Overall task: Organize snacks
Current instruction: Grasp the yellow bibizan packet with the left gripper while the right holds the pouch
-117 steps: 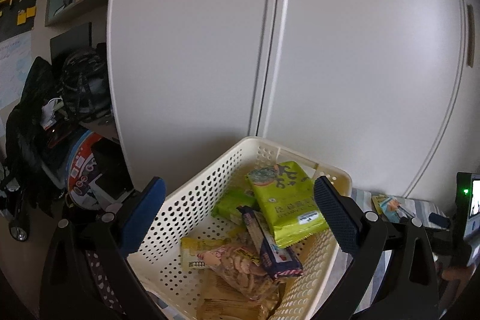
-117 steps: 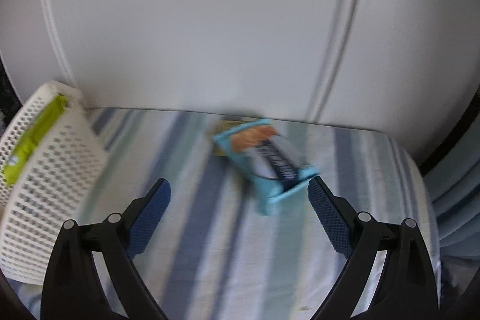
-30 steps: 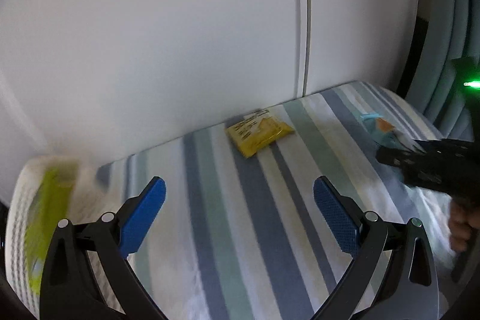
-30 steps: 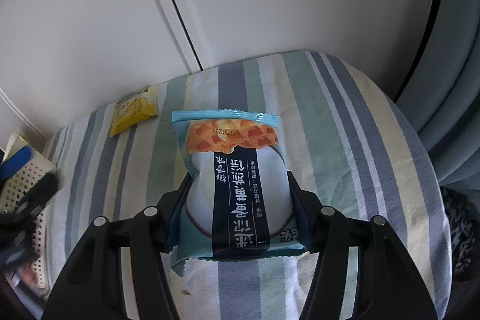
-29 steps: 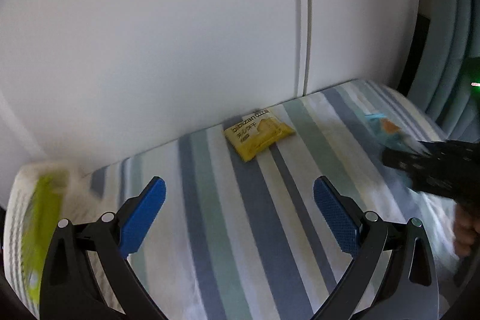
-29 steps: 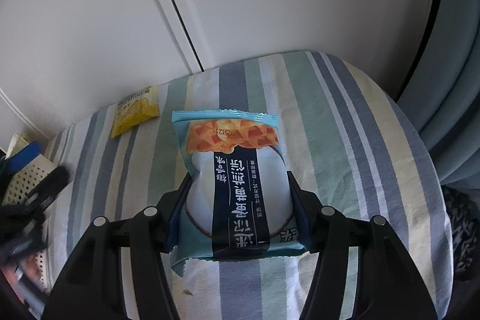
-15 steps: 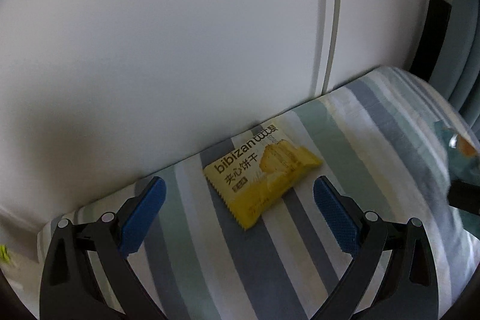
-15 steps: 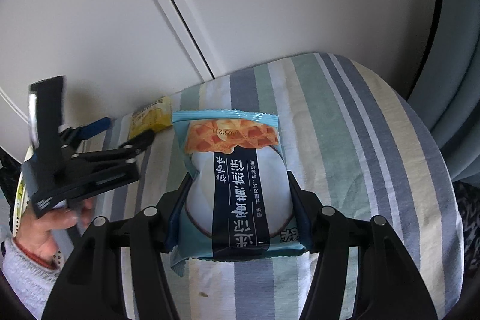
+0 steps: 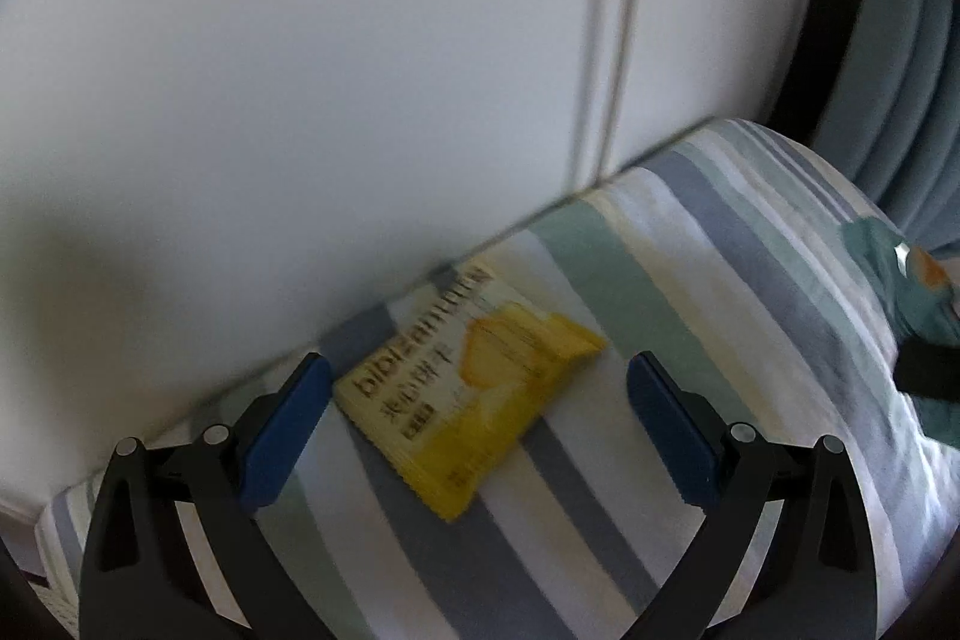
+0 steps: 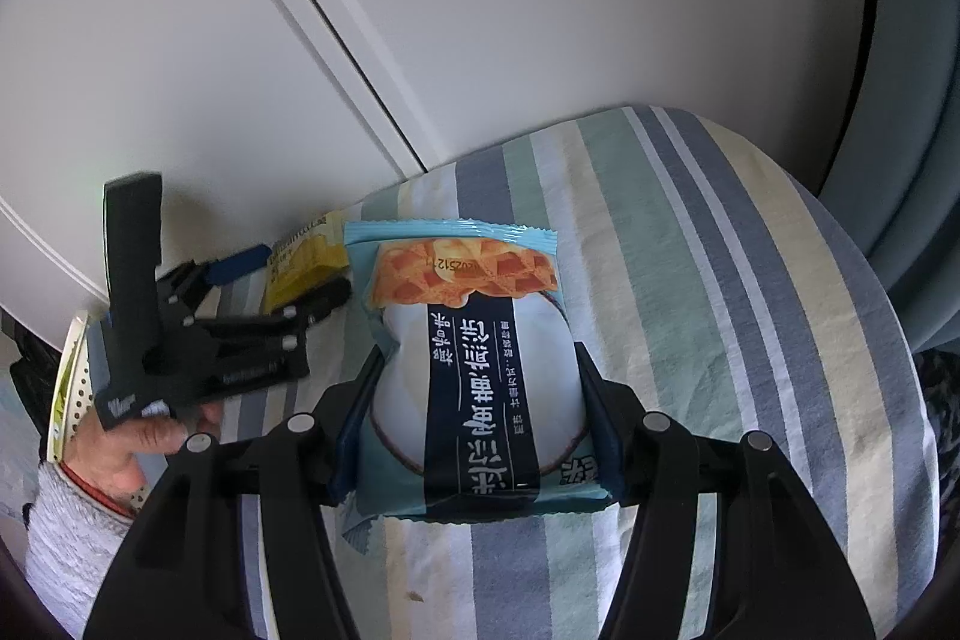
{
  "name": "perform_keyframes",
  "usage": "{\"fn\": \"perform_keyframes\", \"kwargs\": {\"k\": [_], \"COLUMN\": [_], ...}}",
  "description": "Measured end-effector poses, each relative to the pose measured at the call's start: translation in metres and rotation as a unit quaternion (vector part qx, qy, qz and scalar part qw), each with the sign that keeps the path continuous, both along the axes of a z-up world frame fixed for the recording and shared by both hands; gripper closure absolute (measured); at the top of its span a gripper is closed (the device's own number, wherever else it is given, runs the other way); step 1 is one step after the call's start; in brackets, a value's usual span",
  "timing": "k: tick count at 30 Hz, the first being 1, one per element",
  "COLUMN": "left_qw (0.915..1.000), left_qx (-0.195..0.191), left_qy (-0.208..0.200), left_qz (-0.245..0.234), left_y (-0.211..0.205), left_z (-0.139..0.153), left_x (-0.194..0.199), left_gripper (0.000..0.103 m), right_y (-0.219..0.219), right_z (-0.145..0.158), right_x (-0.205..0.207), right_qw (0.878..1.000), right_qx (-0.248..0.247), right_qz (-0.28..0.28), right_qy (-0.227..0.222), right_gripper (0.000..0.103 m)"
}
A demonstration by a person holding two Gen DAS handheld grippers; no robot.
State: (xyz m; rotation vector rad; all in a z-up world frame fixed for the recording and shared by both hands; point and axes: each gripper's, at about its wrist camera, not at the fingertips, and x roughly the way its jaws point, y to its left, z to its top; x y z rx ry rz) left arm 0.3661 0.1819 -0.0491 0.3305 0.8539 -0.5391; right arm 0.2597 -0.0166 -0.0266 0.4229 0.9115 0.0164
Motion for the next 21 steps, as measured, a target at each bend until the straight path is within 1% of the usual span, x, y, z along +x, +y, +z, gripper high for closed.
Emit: {"fn": "perform_keyframes", "kwargs": {"k": [3,6,9,11,14,15,18,19,21], "left_qw": [0.9999,0.9995,0.9989,0.9989,0.9995,0.9997,0.9998,0.9997,0.9997], "left_qx": [0.006,-0.001,0.014,0.023,0.028,0.021,-0.008,-0.015,-0.016], "left_qy": [-0.004,0.016,-0.001,-0.004,-0.005,-0.001,0.015,0.015,0.011], "left_qz": [-0.009,-0.026,-0.044,-0.041,-0.014,-0.007,0.009,0.014,0.015], "left_y": [-0.005,-0.010,-0.013,-0.016,-0.024,-0.026,-0.024,-0.024,-0.026], "left_z": [0.000,0.000,0.001,0.001,0.002,0.002,0.004,0.004,0.005], "left_x": [-0.014,-0.027,-0.042,-0.040,-0.024,-0.019,-0.008,-0.006,-0.009], "left_gripper": [0.003,0.003,0.003,0.003,0.003,0.007,0.025,0.026,0.031], "right_y": [-0.002,-0.007,-0.011,-0.012,-0.012,-0.012,-0.011,-0.011,-0.008], "right_z": [0.001,0.001,0.001,0.000,0.001,0.001,0.002,0.002,0.003], "right_x": [-0.002,-0.003,-0.004,-0.005,-0.006,-0.006,-0.006,-0.006,-0.006], "right_qw": [1.000,1.000,1.000,1.000,1.000,1.000,1.000,1.000,1.000], "right_qx": [0.006,0.013,0.018,0.020,0.019,0.018,0.014,0.015,0.016], "right_qz": [-0.002,-0.006,-0.013,-0.013,-0.012,-0.013,-0.017,-0.017,-0.016], "right_qy": [-0.001,-0.002,-0.001,-0.001,-0.002,-0.002,-0.001,-0.001,-0.001], "right_gripper": [0.044,0.044,0.044,0.044,0.044,0.044,0.044,0.044,0.044]}}
